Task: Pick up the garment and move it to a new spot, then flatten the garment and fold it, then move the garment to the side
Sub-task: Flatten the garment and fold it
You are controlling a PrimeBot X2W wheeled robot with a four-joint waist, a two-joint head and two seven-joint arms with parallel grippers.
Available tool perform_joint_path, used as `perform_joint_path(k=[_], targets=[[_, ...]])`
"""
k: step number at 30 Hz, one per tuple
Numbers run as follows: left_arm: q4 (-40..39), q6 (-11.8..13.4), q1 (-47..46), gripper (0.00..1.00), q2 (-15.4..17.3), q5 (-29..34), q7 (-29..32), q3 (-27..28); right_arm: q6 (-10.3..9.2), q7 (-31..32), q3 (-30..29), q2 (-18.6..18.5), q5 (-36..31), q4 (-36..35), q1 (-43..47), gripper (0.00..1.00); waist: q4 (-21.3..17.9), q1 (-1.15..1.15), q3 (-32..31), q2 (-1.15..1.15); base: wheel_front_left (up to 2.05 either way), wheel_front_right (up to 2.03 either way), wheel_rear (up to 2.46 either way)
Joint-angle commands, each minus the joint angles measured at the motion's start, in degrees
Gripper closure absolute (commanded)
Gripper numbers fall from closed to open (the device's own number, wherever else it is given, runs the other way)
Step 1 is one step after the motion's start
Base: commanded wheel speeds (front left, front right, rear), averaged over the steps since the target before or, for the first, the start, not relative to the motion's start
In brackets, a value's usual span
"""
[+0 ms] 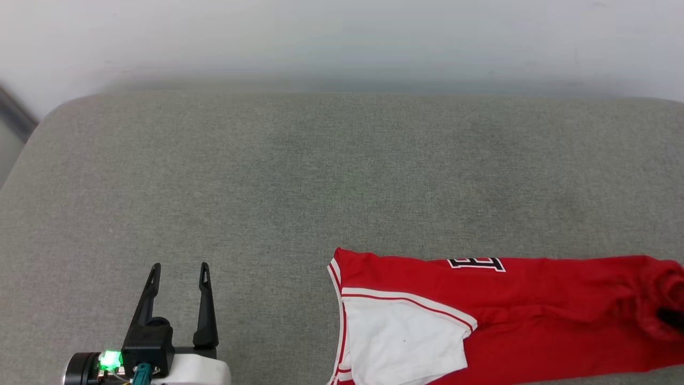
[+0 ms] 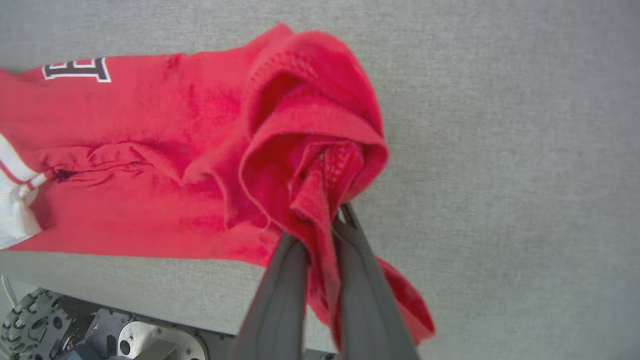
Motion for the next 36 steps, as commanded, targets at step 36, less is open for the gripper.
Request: perform_joint_path(k=[36], targets=[[0.73,-4.96,-6.89,0.00,-4.10,3.25,-0.13,2.54,-0.05,-0.39,53.07,18.79,-1.86,1.72,-30.03,1.00,2.98,0.00,8.16,-0.01,0.00,0.00,0.00]])
